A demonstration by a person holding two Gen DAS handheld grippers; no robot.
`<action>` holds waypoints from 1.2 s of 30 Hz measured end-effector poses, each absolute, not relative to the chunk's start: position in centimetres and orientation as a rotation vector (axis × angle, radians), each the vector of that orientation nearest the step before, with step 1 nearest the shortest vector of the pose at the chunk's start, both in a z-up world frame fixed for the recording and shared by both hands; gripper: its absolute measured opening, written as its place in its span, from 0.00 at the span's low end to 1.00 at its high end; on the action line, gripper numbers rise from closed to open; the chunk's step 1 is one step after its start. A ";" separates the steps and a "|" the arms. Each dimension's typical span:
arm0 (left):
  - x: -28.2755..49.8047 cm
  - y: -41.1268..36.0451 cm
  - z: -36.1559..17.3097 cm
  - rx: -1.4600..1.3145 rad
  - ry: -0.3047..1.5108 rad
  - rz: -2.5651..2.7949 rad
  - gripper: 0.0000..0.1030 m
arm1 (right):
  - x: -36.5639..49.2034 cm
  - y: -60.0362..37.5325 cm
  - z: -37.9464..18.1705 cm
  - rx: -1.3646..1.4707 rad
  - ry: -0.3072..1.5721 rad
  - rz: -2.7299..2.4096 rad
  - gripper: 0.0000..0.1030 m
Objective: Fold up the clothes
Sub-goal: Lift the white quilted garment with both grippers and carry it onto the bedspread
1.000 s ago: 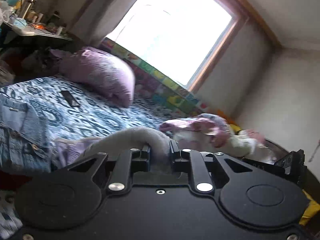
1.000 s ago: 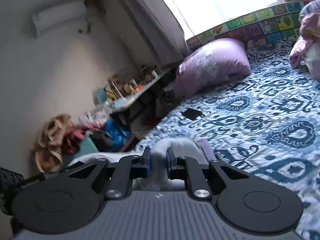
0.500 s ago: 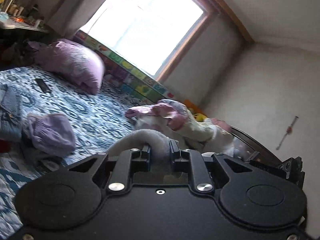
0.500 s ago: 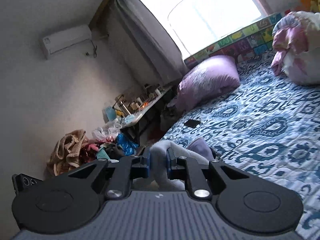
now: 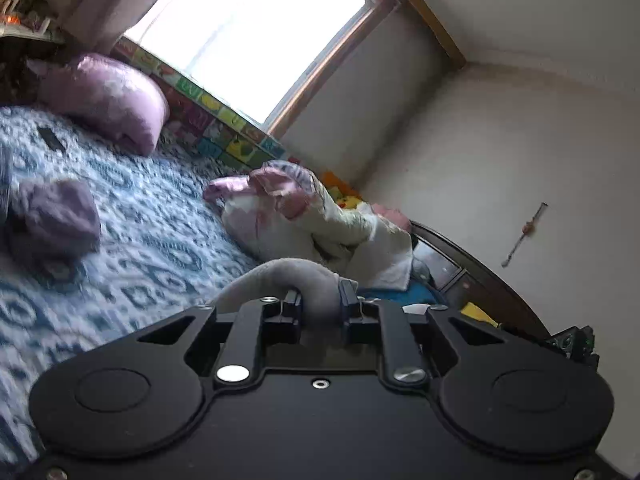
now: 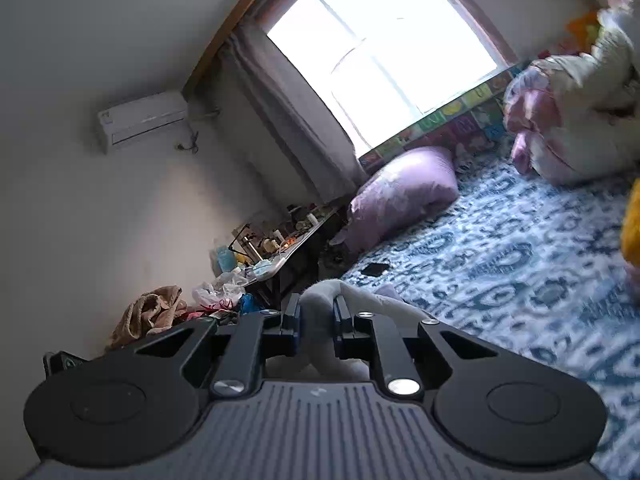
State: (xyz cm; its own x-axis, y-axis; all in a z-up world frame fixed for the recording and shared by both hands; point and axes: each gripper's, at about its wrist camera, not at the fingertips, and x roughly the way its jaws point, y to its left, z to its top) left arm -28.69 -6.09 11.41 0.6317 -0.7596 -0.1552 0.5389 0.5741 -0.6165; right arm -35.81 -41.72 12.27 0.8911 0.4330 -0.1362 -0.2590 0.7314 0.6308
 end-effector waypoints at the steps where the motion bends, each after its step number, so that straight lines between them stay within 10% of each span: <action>1: -29.5 -6.2 10.8 -0.571 0.444 -0.788 0.15 | -36.6 -42.1 11.7 0.662 0.296 0.385 0.16; 12: -29.9 -8.1 3.7 -0.633 0.661 -0.761 0.15 | -40.9 -43.3 4.0 0.780 0.444 0.299 0.16; 32: -7.8 -11.8 -10.5 -0.746 0.830 -0.612 0.16 | -16.4 -46.9 -12.9 0.960 0.628 0.119 0.17; 36: -5.5 -11.1 -13.1 -0.788 0.804 -0.564 0.56 | -12.8 -47.6 -15.4 0.965 0.605 0.102 0.36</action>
